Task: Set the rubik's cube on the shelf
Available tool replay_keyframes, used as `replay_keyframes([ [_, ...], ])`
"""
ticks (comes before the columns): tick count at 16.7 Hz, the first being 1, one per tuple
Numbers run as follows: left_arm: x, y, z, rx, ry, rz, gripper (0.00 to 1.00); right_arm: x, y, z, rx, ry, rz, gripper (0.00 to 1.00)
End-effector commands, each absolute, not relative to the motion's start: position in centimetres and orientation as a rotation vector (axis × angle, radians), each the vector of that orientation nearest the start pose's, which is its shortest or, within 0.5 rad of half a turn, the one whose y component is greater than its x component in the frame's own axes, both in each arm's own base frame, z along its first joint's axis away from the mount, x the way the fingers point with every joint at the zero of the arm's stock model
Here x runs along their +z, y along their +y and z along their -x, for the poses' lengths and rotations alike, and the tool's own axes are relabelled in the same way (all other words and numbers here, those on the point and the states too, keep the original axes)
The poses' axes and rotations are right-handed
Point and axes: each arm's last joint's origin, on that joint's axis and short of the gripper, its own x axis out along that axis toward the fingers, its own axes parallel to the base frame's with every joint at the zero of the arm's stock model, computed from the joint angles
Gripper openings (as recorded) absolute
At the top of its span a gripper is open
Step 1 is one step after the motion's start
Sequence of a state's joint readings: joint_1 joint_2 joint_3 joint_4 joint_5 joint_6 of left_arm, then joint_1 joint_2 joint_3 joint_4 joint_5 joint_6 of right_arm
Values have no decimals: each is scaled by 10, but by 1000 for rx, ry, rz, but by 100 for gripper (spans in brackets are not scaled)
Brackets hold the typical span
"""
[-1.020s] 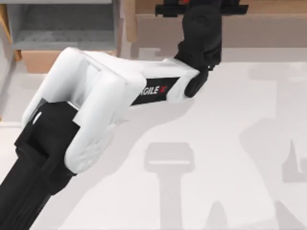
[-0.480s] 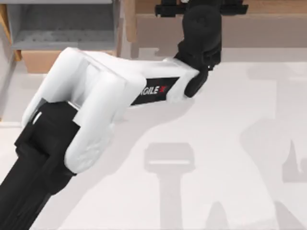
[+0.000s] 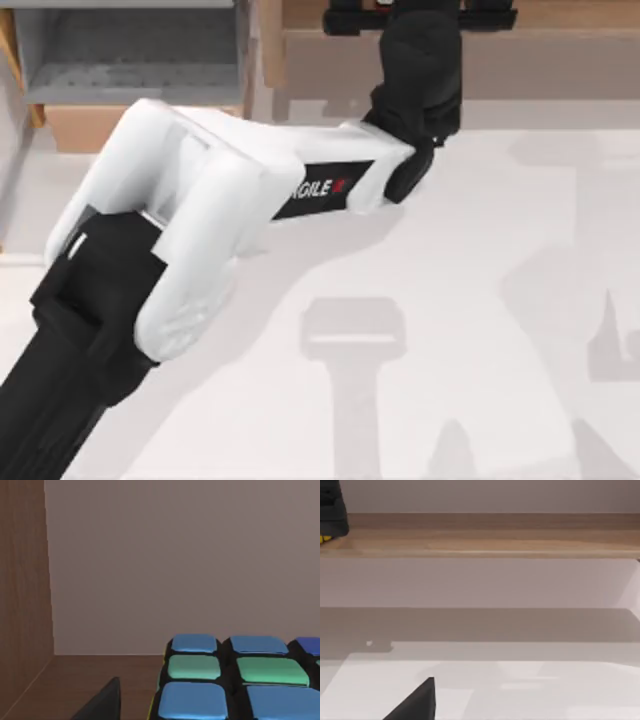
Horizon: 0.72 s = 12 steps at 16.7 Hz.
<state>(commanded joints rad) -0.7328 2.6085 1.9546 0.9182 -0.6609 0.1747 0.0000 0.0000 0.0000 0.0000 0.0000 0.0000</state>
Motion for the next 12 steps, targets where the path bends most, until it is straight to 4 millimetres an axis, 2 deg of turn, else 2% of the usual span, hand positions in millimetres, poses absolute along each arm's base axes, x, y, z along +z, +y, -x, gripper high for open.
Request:
replay_keyframes([
  [3,154,-365,-439,-36,-191,-12,100,160,-1,-106,0,0,0,100],
  [7,146,-368,-414,-98,-148,-95,100,160,-1,-106,0,0,0,100],
  [10,138,-353,-395,-135,-106,-196,100,160,-1,-106,0,0,0,100],
  [12,129,-331,-386,-146,-69,-281,100,160,-1,-106,0,0,0,100],
])
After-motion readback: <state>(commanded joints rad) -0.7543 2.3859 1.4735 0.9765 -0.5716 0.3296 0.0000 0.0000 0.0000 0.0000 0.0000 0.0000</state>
